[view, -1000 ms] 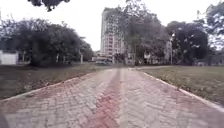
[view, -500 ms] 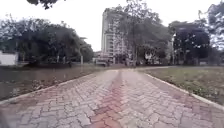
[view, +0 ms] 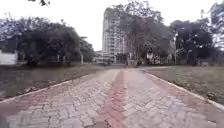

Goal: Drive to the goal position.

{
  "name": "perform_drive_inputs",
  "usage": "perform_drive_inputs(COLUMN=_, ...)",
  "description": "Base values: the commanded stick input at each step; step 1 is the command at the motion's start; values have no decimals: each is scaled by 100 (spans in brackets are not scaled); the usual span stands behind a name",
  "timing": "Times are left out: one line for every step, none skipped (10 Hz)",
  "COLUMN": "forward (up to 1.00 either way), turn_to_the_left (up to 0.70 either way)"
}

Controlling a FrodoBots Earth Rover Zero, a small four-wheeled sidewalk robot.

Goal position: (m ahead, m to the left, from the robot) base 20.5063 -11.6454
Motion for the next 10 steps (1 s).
perform_drive_inputs(forward=70, turn_to_the_left=0)
perform_drive_inputs(forward=70, turn_to_the_left=0)
perform_drive_inputs(forward=70, turn_to_the_left=0)
perform_drive_inputs(forward=70, turn_to_the_left=0)
perform_drive_inputs(forward=70, turn_to_the_left=0)
perform_drive_inputs(forward=70, turn_to_the_left=0)
perform_drive_inputs(forward=70, turn_to_the_left=0)
perform_drive_inputs(forward=70, turn_to_the_left=0)
perform_drive_inputs(forward=70, turn_to_the_left=-1)
perform_drive_inputs(forward=70, turn_to_the_left=-2)
